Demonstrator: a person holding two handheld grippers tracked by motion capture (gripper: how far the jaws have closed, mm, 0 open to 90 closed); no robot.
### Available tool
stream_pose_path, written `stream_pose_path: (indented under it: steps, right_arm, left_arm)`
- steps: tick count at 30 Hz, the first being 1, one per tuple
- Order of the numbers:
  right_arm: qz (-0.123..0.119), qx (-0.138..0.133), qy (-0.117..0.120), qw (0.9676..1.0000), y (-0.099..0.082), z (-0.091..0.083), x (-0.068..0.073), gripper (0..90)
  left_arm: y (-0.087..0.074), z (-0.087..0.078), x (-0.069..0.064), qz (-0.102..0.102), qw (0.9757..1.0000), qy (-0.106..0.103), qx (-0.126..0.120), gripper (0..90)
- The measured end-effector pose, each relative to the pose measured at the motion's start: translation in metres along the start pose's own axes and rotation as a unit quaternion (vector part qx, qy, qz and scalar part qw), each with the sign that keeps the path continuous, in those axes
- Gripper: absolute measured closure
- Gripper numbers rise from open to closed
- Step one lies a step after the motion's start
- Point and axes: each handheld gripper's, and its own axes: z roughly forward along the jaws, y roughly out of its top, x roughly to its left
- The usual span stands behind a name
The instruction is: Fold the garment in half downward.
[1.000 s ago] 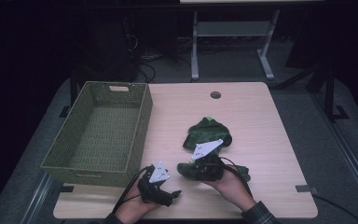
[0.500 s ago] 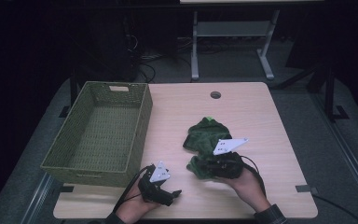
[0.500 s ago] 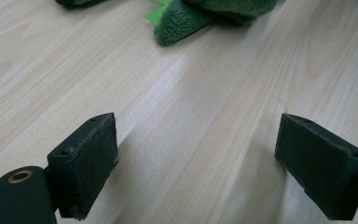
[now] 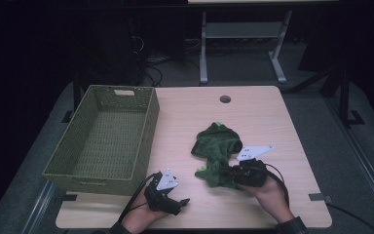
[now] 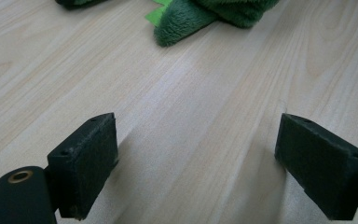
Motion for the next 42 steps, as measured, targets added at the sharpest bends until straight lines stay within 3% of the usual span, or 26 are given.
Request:
stream_pose_path:
  steps: [5, 9, 12, 16, 20, 27, 34, 37, 42]
  right_arm:
    - [0.016, 0.003, -0.019, 0.9997, -0.011, -0.008, -0.009, 78.3]
    - [0.012, -0.014, -0.029, 0.9994, -0.009, -0.021, -0.009, 82.1]
    - [0.009, -0.028, -0.013, 0.9995, 0.0, -0.027, -0.006, 87.6]
    - [-0.008, -0.03, 0.003, 0.9995, 0.013, -0.017, 0.004, 89.7]
    - [-0.016, -0.007, -0.011, 0.9998, 0.018, 0.0, 0.002, 89.7]
    - [-0.007, 0.045, -0.031, 0.9985, 0.003, 0.022, -0.009, 89.7]
    - [-0.004, 0.087, -0.04, 0.9954, -0.008, 0.031, -0.017, 89.7]
    - [0.003, 0.086, -0.039, 0.9955, -0.014, 0.034, -0.018, 89.6]
    - [0.007, 0.055, -0.043, 0.9975, -0.008, 0.016, -0.018, 80.1]
  left_arm:
    - [0.0, 0.0, 0.0, 0.0, 1.0, 0.0, 0.0, 12.3]
    - [0.0, 0.0, 0.0, 0.0, 1.0, 0.0, 0.0, 12.3]
    - [0.0, 0.0, 0.0, 0.0, 1.0, 0.0, -0.001, 12.3]
    - [0.0, 0.0, 0.0, 0.002, 1.0, 0.0, -0.001, 12.3]
    - [0.0, 0.0, 0.0, -0.002, 1.0, -0.001, -0.001, 12.3]
    - [0.0, 0.0, 0.0, 0.002, 1.0, 0.0, 0.0, 12.3]
    - [0.0, 0.0, 0.0, 0.001, 1.0, -0.001, 0.0, 12.3]
    - [0.0, 0.0, 0.0, 0.002, 1.0, 0.0, 0.0, 12.3]
    - [0.0, 0.0, 0.0, 0.001, 1.0, -0.001, 0.0, 12.3]
